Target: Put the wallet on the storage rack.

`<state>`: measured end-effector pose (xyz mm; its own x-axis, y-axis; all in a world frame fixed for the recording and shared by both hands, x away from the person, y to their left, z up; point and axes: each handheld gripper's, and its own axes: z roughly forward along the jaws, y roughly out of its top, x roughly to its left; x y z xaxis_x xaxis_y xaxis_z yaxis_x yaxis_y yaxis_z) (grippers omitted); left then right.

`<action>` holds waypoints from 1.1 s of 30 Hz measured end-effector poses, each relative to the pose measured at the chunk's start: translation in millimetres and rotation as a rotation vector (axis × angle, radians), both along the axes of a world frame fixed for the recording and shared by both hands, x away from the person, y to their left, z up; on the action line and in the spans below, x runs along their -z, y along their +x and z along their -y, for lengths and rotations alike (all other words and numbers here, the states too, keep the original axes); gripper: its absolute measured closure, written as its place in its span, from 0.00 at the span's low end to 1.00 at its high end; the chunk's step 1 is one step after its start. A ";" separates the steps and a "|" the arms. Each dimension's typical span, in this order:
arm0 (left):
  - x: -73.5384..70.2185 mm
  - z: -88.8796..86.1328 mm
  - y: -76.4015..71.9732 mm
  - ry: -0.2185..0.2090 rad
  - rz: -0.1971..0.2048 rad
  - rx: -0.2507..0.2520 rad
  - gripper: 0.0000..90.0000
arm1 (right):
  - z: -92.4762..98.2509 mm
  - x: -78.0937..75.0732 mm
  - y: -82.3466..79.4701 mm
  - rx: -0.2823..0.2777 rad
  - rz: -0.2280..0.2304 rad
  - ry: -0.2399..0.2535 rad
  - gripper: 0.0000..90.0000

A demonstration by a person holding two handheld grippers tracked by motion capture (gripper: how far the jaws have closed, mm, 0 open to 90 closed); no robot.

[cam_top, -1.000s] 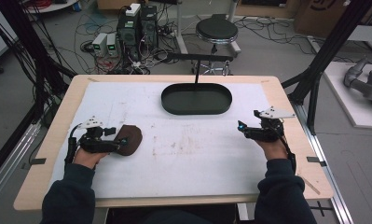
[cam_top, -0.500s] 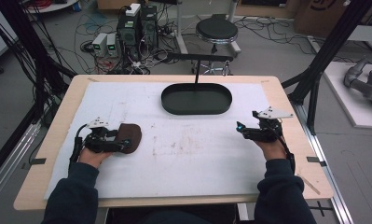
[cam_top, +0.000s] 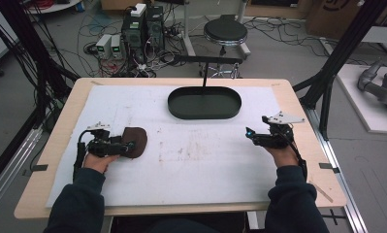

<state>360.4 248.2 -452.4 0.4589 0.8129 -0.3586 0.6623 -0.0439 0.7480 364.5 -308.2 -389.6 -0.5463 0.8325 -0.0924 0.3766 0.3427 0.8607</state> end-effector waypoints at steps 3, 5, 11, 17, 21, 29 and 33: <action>-0.1 -0.3 0.2 -0.003 0.000 0.007 0.27 | 0.2 0.1 0.1 -0.002 -0.001 0.000 0.24; -0.3 -0.8 0.5 -0.007 -0.001 0.016 0.31 | 0.2 0.0 0.0 -0.004 -0.002 -0.001 0.24; -5.2 -1.4 -0.8 0.016 0.046 0.030 0.45 | 0.4 -0.2 -0.1 -0.003 -0.004 0.004 0.24; -14.9 -9.6 -4.9 -0.027 0.102 0.037 0.64 | 2.0 -0.8 -0.7 0.002 -0.005 0.009 0.24; -23.5 -8.7 -8.5 -0.022 0.156 0.038 0.70 | 2.7 -1.0 -1.2 0.006 -0.002 0.009 0.24; -43.3 -1.7 -18.5 0.153 0.292 0.013 0.73 | 2.1 -0.2 -0.8 0.003 -0.004 0.006 0.24; -47.1 15.0 -22.1 0.230 0.347 0.072 0.73 | 2.4 0.2 -0.1 0.004 -0.007 0.005 0.24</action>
